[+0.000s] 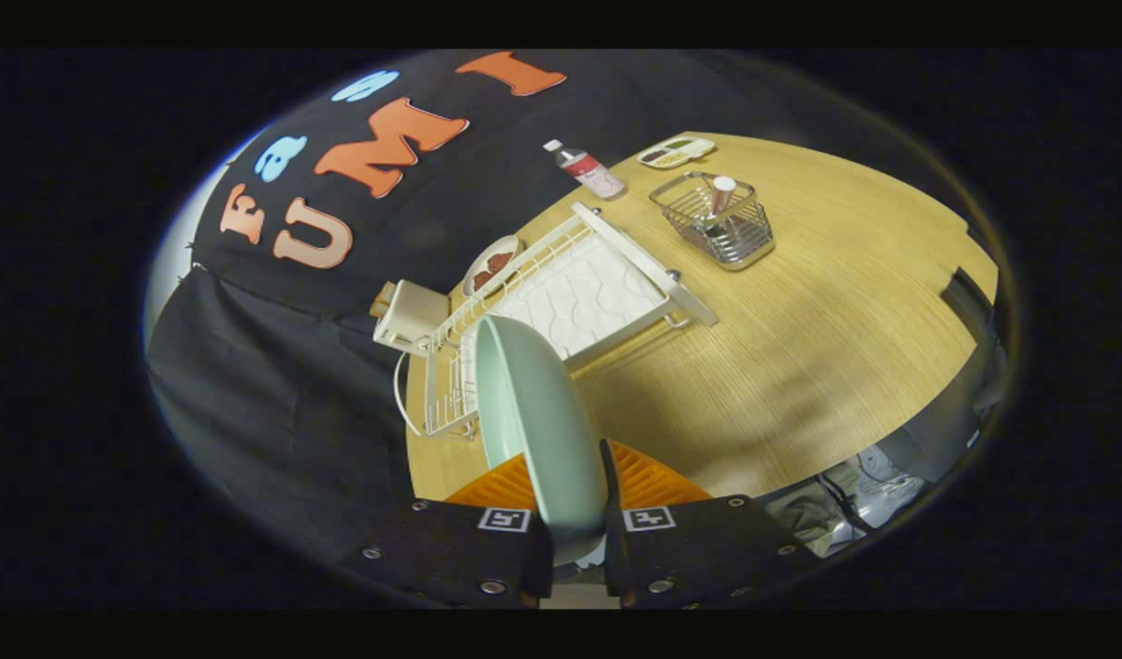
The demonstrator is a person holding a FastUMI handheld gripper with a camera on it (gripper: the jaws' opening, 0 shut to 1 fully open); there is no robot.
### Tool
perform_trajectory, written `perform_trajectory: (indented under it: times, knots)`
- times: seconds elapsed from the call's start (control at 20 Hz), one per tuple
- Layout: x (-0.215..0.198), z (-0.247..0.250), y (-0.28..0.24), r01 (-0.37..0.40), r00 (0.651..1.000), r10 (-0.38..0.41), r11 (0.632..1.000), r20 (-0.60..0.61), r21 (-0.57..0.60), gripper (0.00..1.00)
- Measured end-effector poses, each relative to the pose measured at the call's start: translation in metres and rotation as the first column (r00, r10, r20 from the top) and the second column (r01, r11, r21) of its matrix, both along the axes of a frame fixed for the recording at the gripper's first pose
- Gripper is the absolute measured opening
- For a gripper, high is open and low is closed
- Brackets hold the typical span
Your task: Take the plate from the dish rack, then take the spoon from the basket and place it into the plate.
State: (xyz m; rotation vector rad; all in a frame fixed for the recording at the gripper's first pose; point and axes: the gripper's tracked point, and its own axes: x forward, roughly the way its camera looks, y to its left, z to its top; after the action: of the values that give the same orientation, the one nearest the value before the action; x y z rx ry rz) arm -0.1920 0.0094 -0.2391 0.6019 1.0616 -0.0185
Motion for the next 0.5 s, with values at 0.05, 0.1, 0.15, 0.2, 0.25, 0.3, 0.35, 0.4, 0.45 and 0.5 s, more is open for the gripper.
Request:
perform_trajectory:
  times: [0.05,0.1,0.15,0.2,0.25,0.3,0.35,0.4,0.45,0.5]
  knots:
    - [-0.003,-0.006,0.001,0.003,1.0,-0.003,1.0,-0.006,0.016,0.23]
    - [-0.005,-0.011,0.003,0.011,1.0,-0.01,1.0,-0.015,0.029,0.22]
    - [-0.008,-0.017,0.004,0.014,1.0,-0.014,0.999,-0.024,0.04,0.23]
    - [-0.011,-0.022,0.004,0.015,0.999,-0.013,0.999,-0.032,0.048,0.23]
    - [-0.014,-0.028,0.005,0.012,0.999,-0.01,0.998,-0.039,0.054,0.23]
    - [-0.017,-0.033,0.007,0.01,0.999,-0.007,0.998,-0.048,0.06,0.23]
    - [-0.019,-0.039,0.009,0.008,0.998,-0.004,0.998,-0.058,0.066,0.23]
    - [-0.021,-0.046,0.011,0.012,0.997,-0.007,0.997,-0.071,0.071,0.23]
    - [-0.022,-0.053,0.01,0.018,0.997,-0.012,0.997,-0.077,0.073,0.23]
    - [-0.023,-0.057,0.01,0.028,0.996,-0.021,0.997,-0.084,0.074,0.22]
